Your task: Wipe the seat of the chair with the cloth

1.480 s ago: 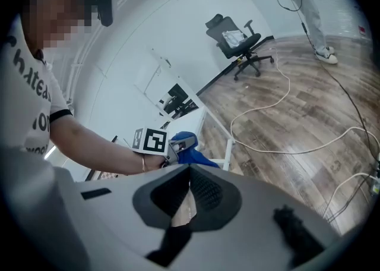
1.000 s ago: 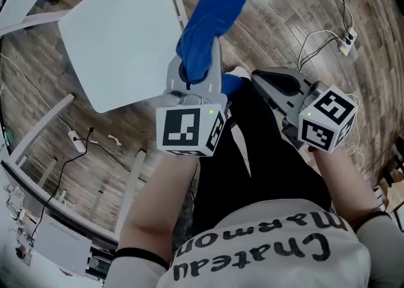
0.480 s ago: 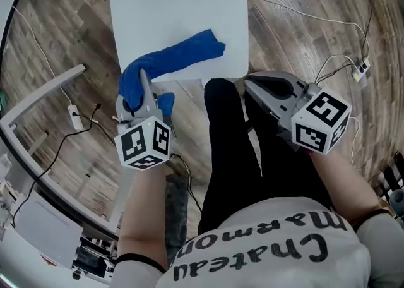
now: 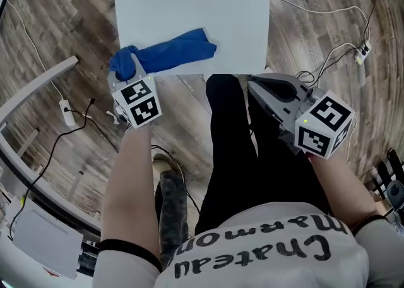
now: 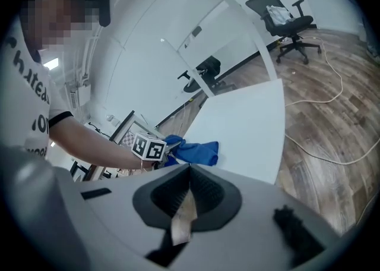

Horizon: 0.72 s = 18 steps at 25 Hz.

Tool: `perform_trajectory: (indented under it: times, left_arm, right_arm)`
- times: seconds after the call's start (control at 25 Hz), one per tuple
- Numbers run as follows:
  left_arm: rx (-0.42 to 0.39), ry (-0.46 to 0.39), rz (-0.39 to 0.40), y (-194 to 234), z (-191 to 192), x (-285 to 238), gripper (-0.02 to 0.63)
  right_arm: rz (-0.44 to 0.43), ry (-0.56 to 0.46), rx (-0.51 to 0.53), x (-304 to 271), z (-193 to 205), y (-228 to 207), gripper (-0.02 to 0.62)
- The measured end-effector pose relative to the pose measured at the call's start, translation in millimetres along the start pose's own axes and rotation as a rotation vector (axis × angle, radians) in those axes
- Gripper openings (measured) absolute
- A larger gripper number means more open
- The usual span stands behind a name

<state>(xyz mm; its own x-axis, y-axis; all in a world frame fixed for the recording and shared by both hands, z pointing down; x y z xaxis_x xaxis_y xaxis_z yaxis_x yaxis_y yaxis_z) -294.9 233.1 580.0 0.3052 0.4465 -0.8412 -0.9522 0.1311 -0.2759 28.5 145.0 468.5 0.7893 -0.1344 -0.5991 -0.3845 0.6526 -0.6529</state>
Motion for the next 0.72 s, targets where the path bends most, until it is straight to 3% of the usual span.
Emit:
perform_trajectory:
  times: [0.12,0.48,0.72]
  left_arm:
    - [-0.003,-0.053,0.003,-9.1,-3.3,-1.6,0.012]
    - [0.191,-0.132,0.037,-70.7,-11.4,13.6,0.012]
    - [0.2,-0.188,0.073,-121.9,-29.6,19.4,0.012]
  right_arm:
    - [-0.001,0.002,-0.02,-5.0,7.7,-0.7,0.014]
    - [0.025,-0.019,-0.062,20.7,29.4,-24.9,0.014]
    - [0.033,-0.017,-0.071,50.7,46.9,-48.7,0.014]
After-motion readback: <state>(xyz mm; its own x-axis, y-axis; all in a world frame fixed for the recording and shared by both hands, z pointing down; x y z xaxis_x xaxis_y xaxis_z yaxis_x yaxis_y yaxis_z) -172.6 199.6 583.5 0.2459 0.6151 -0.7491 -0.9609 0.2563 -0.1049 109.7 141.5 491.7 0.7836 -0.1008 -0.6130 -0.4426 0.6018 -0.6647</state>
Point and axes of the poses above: the fingertips, and each gripper's own axes: x backward along the fingers, y to its left, z out of its underside, the point moved 9 cm from there along x, backward along the fingers, and after that the axes turned 4 degrees about y, right-handed, at the moved point
